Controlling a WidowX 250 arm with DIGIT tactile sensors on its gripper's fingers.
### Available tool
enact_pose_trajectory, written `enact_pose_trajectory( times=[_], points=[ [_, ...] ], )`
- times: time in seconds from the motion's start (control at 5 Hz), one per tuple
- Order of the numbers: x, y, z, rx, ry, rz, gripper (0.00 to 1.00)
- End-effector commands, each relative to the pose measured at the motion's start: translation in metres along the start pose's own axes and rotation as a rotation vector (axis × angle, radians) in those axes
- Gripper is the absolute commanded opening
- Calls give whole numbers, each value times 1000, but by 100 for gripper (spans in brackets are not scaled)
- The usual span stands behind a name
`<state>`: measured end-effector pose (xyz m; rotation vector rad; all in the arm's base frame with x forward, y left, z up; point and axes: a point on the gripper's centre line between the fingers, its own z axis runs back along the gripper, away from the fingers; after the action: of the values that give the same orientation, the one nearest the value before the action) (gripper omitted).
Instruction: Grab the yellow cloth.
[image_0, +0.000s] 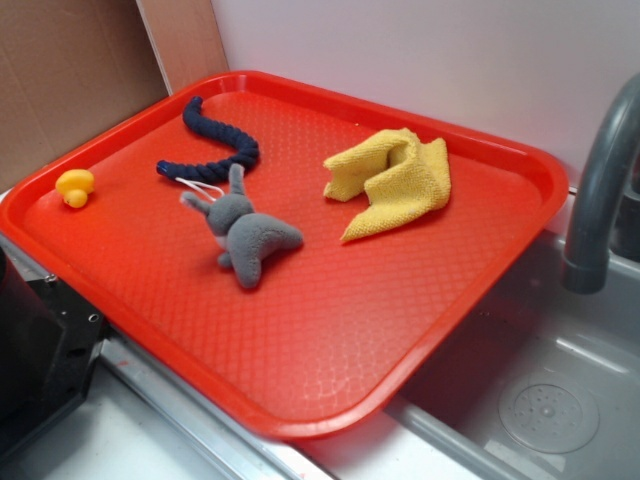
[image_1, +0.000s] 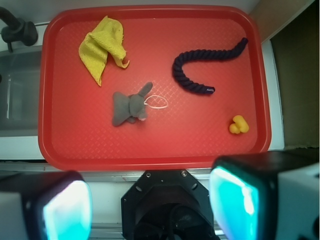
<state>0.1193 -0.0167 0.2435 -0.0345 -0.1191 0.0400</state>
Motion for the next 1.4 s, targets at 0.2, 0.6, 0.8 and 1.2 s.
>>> enact_pose_trajectory(
  times=[0.2,0.6,0.8,1.2],
  points=[
    [44,-30,-44,-107,-70,132,100],
    [139,-58,-127,-195,-103,433,100],
    [163,-62,-150,-231,-123,422,100],
    [182,-59,-200,-152,-28,395,100]
  ],
)
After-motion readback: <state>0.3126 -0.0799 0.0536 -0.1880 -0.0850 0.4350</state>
